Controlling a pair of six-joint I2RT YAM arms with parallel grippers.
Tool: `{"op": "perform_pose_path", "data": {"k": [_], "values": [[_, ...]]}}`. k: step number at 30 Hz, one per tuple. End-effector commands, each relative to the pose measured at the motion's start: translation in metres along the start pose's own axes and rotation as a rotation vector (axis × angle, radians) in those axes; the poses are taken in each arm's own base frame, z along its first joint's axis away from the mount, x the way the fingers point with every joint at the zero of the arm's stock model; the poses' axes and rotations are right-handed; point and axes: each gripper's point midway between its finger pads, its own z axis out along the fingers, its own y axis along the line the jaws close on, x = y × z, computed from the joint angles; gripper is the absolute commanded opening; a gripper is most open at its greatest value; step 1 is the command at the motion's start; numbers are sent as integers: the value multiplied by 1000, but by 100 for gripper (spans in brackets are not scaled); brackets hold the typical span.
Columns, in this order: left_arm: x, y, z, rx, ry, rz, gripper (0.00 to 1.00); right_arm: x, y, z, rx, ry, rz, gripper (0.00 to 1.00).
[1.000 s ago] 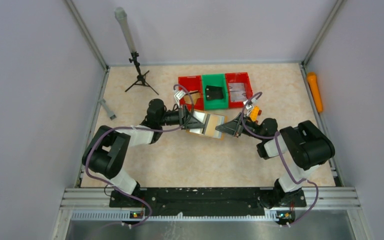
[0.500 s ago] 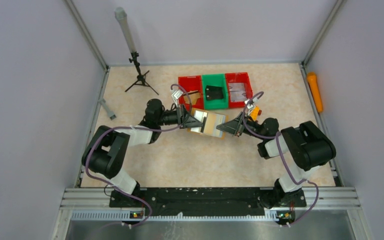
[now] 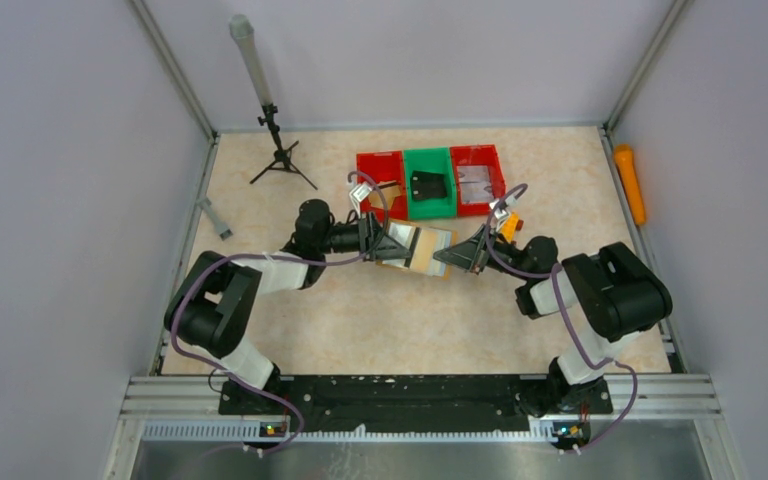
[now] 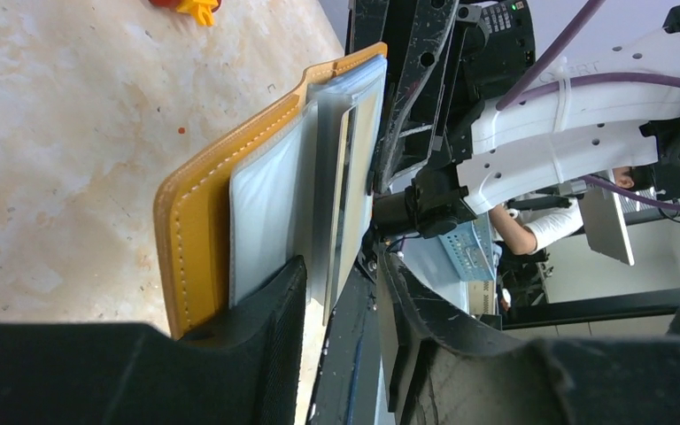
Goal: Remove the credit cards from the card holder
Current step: Remove the credit card from the card holder.
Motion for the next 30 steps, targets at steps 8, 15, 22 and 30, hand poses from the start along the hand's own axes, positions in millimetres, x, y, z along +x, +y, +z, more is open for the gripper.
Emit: {"op": "perform_pose_path", "data": {"k": [8, 15, 22, 30], "values": [[-4, -8, 10, 31, 9, 53, 5, -13, 46, 1, -170, -45, -205, 0], [-19, -4, -9, 17, -73, 39, 0, -17, 40, -2, -144, -71, -190, 0], [-27, 0, -22, -26, -127, 52, 0, -24, 33, -7, -116, -104, -180, 0], [-38, 4, -41, -52, -200, 44, 0, -39, 11, -22, -27, -194, -120, 0]]}}
